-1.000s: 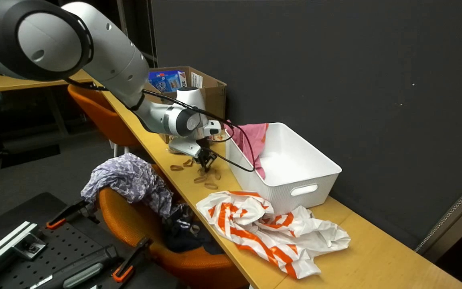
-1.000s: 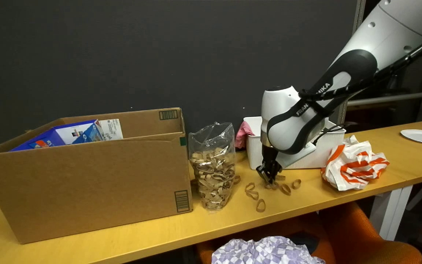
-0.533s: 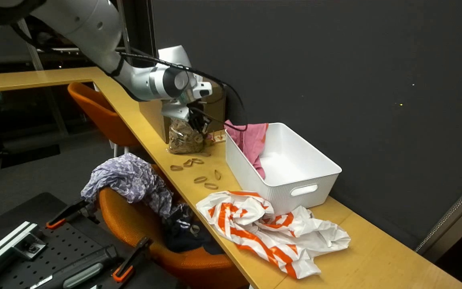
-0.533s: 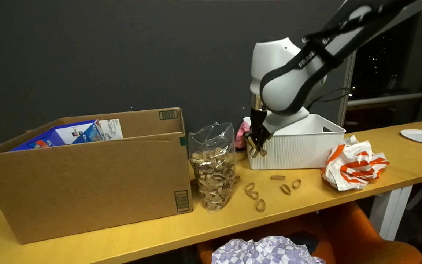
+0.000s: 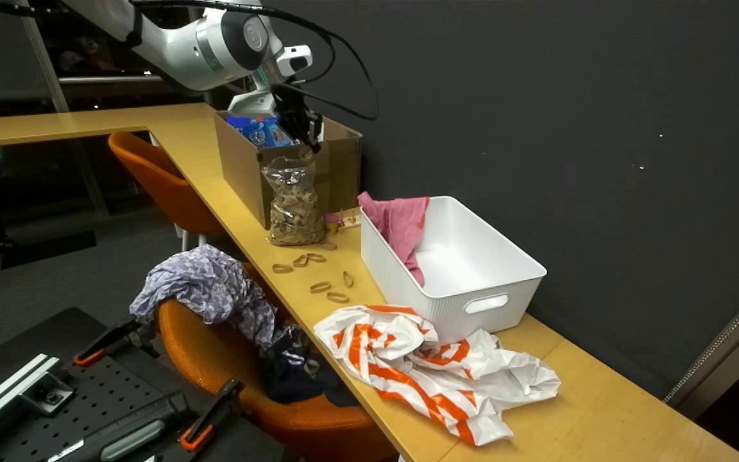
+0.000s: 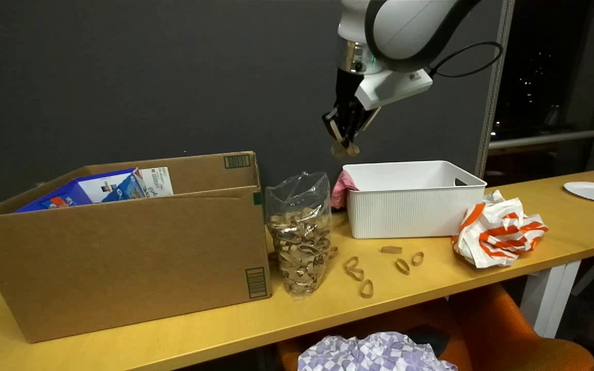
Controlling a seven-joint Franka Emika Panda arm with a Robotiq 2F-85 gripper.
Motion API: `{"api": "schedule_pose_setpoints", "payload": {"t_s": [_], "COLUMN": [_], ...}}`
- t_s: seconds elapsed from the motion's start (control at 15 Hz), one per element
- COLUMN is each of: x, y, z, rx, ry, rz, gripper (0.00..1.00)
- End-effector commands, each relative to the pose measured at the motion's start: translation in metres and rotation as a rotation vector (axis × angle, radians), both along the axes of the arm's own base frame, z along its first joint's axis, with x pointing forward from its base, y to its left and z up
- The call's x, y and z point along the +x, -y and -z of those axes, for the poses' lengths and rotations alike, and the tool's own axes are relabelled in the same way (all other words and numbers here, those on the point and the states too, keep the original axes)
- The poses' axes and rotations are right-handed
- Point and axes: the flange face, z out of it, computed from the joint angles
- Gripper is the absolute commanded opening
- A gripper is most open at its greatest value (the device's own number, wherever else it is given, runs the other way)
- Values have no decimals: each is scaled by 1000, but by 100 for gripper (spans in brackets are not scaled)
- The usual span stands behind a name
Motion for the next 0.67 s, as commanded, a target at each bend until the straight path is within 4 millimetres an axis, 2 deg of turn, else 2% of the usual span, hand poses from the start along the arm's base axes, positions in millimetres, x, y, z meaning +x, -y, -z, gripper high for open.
{"api": "schedule_pose_setpoints", "payload": {"t_s": [0.0,0.33,0.6], "x": [0,12,30], "y": [-25,-60,-72], "z": [5,23,31], "rx": [-30,-49,-77], "ry": [-7,-18,-9], "rz": [-33,-121,-153], "gripper": [2,2,2]}}
